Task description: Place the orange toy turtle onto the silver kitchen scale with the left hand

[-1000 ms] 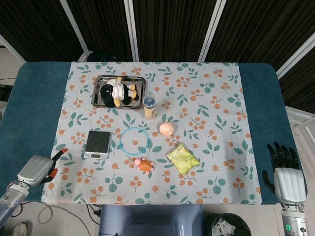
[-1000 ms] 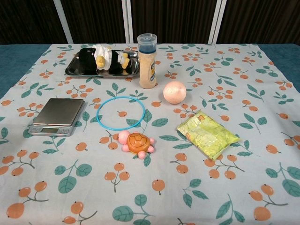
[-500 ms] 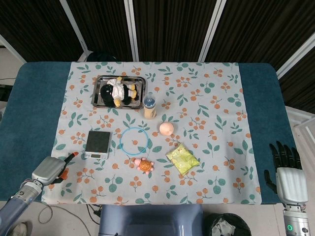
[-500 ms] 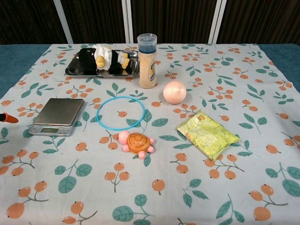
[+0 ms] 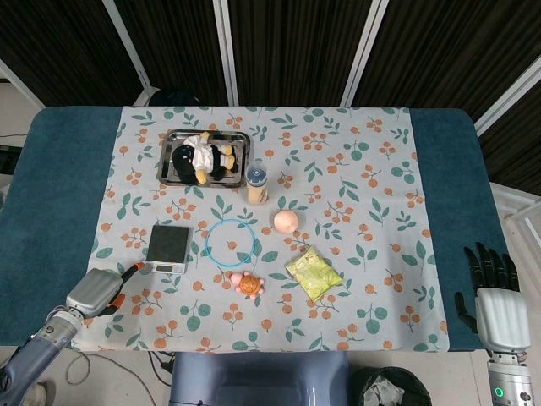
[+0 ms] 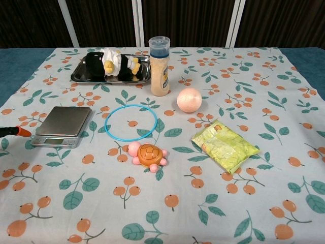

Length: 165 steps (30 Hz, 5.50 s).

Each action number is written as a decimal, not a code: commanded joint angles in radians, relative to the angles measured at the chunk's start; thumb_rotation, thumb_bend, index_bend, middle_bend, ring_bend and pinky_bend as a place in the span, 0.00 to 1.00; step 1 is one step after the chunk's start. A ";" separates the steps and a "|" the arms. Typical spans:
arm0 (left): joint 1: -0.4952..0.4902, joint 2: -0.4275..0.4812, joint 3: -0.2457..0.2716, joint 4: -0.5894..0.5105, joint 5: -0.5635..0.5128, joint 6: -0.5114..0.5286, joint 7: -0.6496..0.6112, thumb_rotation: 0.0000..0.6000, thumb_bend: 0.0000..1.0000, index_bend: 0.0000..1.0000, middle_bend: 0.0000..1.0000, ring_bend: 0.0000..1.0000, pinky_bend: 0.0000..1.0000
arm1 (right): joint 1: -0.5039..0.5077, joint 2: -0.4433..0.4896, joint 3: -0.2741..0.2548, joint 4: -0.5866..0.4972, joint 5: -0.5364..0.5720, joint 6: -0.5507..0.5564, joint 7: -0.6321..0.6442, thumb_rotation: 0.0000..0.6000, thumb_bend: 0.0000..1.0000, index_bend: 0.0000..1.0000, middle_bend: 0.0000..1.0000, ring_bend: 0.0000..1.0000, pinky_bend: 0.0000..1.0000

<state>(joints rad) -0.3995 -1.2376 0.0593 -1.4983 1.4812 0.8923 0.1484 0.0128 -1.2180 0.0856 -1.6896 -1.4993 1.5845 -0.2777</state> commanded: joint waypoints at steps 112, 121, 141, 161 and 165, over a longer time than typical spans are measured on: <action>-0.416 -0.345 -0.181 -0.147 -0.307 -0.090 0.625 1.00 0.09 0.14 0.29 0.19 0.23 | 0.002 -0.003 0.002 0.001 0.014 -0.010 0.001 1.00 0.50 0.01 0.00 0.01 0.00; -0.444 -0.423 -0.162 -0.081 -0.313 -0.074 0.648 1.00 0.11 0.16 0.30 0.20 0.24 | 0.005 -0.004 0.004 0.006 0.024 -0.021 0.004 1.00 0.50 0.01 0.00 0.01 0.00; -0.470 -0.474 -0.109 -0.008 -0.253 -0.040 0.669 1.00 0.30 0.34 0.56 0.43 0.49 | 0.008 -0.001 0.006 0.010 0.031 -0.028 0.016 1.00 0.50 0.01 0.00 0.01 0.00; -0.360 -0.209 -0.066 -0.107 -0.126 0.157 0.539 1.00 0.31 0.32 0.56 0.43 0.49 | 0.010 -0.005 -0.002 0.010 0.022 -0.031 0.010 1.00 0.50 0.01 0.00 0.01 0.00; -0.306 -0.122 -0.039 -0.090 -0.104 0.209 0.453 1.00 0.31 0.32 0.56 0.43 0.49 | 0.012 -0.009 -0.006 0.006 0.018 -0.034 -0.002 1.00 0.50 0.01 0.00 0.01 0.00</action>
<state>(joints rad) -0.7424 -1.4029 -0.0007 -1.5922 1.3581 1.0643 0.6489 0.0243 -1.2266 0.0801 -1.6832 -1.4807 1.5510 -0.2791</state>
